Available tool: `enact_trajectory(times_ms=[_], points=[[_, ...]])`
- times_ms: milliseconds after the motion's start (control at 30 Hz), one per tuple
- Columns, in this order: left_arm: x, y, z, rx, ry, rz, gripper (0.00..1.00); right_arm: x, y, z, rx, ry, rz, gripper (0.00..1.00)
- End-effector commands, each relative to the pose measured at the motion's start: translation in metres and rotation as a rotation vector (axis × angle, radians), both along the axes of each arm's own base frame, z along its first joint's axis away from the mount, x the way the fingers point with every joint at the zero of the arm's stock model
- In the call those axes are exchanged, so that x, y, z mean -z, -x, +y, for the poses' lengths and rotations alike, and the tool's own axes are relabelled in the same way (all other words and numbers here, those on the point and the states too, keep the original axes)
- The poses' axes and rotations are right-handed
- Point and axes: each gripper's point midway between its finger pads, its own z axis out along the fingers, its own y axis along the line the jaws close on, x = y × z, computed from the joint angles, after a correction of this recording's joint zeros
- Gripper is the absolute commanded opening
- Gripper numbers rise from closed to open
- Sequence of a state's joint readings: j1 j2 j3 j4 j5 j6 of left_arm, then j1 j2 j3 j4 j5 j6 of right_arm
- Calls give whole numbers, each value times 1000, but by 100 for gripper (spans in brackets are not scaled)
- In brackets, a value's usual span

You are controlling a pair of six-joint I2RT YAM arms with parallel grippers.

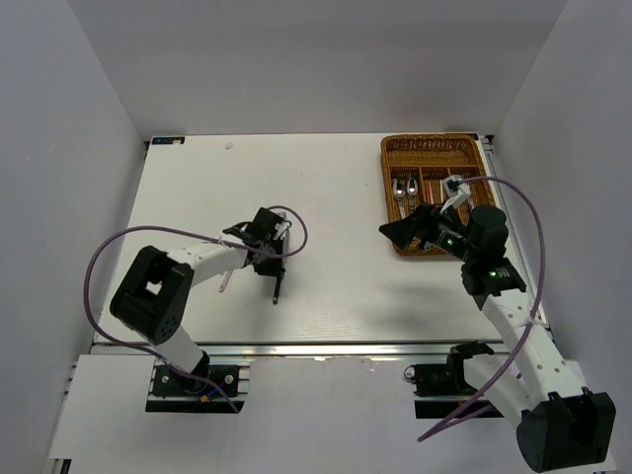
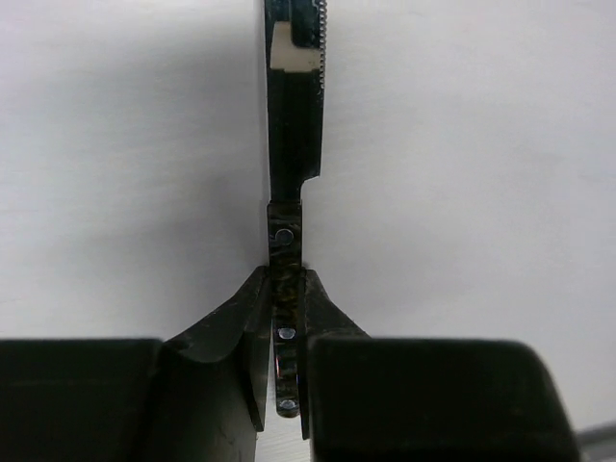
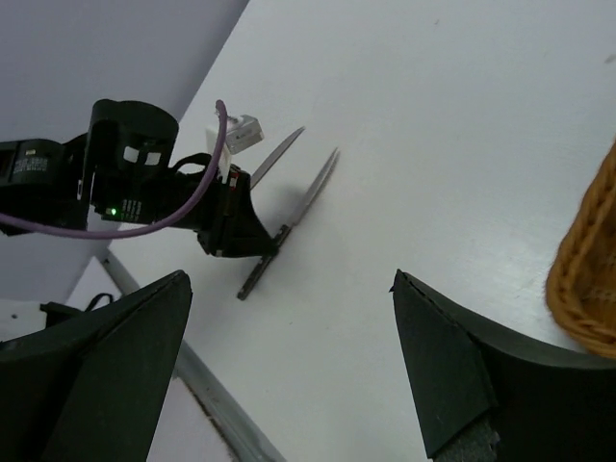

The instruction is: Sort the eating utensils into containers

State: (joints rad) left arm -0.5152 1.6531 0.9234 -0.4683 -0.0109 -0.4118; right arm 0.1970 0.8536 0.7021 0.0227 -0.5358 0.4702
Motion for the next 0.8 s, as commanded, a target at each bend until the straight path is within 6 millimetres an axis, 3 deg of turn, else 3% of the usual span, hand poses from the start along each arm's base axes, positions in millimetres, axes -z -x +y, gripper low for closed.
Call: enact_trajectory(times_ms=[0, 33, 67, 133, 167, 200, 300, 500, 567, 767], points=[[-29, 13, -49, 19, 259, -68, 0, 21, 8, 16, -74, -113, 100, 89], [-48, 3, -66, 37, 352, -148, 0, 27, 10, 19, -86, -143, 120, 89], [-59, 6, -78, 48, 417, -165, 0, 47, 17, 22, -77, -195, 211, 89], [-75, 22, -103, 123, 531, -171, 0, 47, 17, 28, -61, -255, 200, 89], [-89, 21, -119, 158, 608, -211, 0, 58, 22, 36, -42, -290, 254, 89], [-94, 34, -134, 211, 650, -196, 0, 59, 23, 40, -38, -306, 258, 89], [-106, 46, -159, 267, 723, -211, 0, 62, 22, 57, 18, -311, 272, 87], [-118, 53, -183, 319, 775, -223, 0, 70, 10, 72, 135, -285, 319, 76], [-129, 53, -191, 339, 797, -244, 0, 80, -1, 67, 250, -239, 338, 68], [-137, 59, -199, 376, 822, -252, 0, 80, -7, 65, 303, -201, 322, 60]])
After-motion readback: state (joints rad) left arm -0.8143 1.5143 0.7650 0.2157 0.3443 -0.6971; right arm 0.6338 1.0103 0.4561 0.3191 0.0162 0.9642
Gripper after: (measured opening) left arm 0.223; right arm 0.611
